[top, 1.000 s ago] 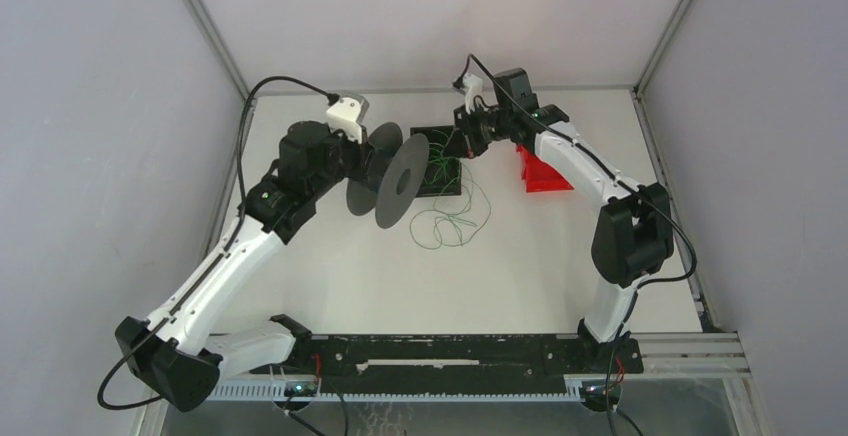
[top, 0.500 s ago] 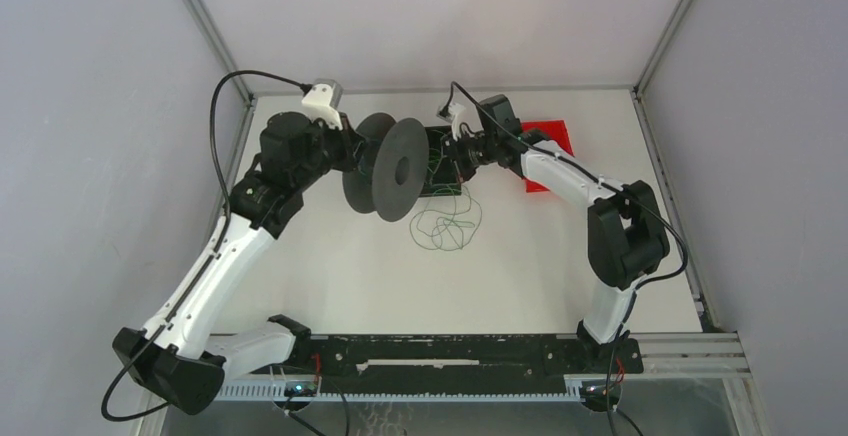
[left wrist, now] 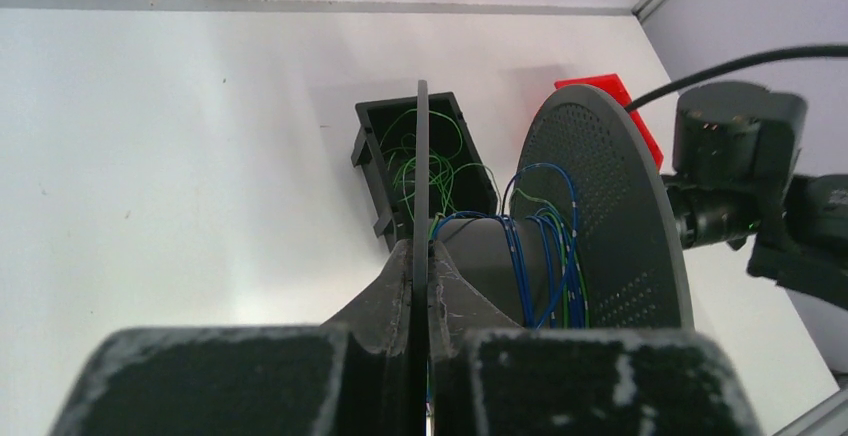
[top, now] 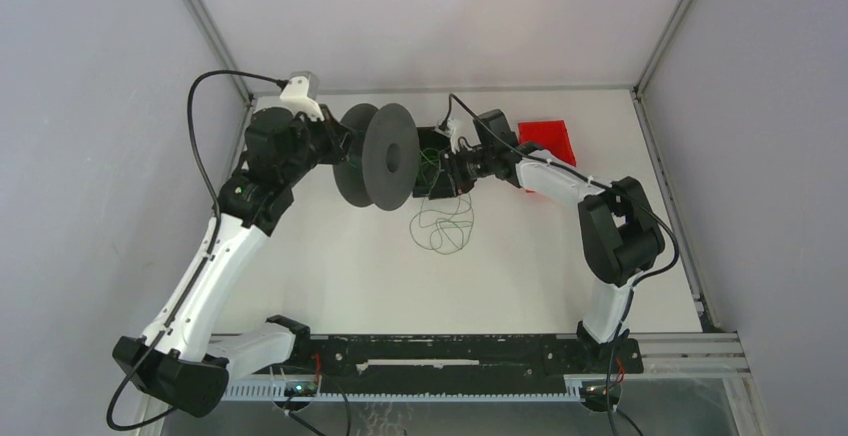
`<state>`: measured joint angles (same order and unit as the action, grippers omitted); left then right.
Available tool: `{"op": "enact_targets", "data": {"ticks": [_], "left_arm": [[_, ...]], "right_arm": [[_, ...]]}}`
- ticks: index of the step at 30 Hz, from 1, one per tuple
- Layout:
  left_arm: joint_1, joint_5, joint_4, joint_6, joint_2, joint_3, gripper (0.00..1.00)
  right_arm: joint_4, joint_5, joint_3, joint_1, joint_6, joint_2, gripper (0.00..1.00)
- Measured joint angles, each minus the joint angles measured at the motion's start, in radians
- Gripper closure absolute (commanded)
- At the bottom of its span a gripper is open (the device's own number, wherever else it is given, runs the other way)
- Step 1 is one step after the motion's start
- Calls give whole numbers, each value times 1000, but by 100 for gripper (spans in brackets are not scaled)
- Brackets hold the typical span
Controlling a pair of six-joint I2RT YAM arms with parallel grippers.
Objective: Wrap the cables
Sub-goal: Wrap the cable around the cable reel.
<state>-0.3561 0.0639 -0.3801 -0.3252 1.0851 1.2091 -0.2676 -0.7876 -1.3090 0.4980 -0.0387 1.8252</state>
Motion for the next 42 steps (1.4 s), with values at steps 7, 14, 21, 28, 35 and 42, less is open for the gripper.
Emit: {"op": "enact_targets", "data": {"ticks": [7,14,21,28,35,42], "left_arm": [[30,-36,-7,-34,0,36,100],[43,-140,-31,-31,1,63,100],[43,-197,-34,-8,2,63,100],[43,-211,-30,3,2,62,100],[34,-182,-20,3,1,60,100],[-24,-134,5,13,2,55,100]], "right_arm": [[20,-4,27,8,-14,23,62],[24,-5,51,7,-12,21,55],[22,1,54,6,-12,-6,48],[26,15,54,8,-13,-40,41],[32,101,54,31,-17,-41,34],[20,164,29,61,-25,-41,32]]}}
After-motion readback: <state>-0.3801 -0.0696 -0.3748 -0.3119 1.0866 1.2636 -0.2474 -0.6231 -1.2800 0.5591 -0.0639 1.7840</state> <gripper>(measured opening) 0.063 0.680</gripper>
